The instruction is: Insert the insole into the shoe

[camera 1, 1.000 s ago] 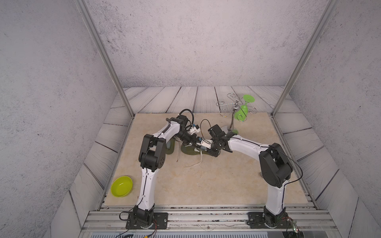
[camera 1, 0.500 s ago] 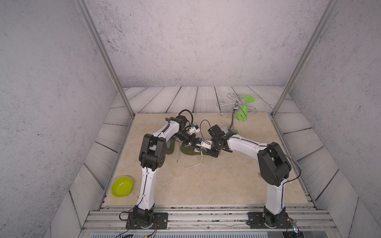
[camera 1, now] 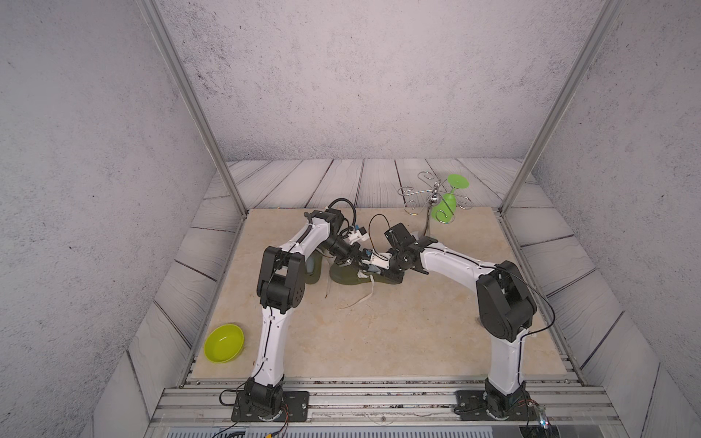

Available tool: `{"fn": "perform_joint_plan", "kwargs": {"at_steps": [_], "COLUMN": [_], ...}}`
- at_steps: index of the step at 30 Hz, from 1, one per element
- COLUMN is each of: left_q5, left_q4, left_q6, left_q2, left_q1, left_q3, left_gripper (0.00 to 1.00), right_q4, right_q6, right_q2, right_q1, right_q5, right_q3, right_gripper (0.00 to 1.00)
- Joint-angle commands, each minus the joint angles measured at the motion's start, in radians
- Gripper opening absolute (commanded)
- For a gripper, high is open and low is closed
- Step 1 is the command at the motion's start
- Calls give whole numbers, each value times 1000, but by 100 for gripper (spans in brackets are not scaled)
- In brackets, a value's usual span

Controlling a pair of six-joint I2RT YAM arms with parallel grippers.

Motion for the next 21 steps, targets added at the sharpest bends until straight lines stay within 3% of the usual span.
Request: {"fn": "perform_joint_plan", "kwargs": {"at_steps": [1,12,21], "left_q5": [61,86,91], "left_q4": [-59,-79,-110], "left_q6": [48,80,100], "left_q2": [37,84,105], "left_q1": [-2,19,20], "left_q3": [30,61,84], "left_gripper": [0,0,0], "right_q4": [113,187,253], "right_q6": [-21,-66,-147], "right_q2": [51,114,148], "right_q1": [7,35,53], "right_q5": [-75,-117,-79], "right_q3": [44,64,79], "right_gripper": [5,4,6]}}
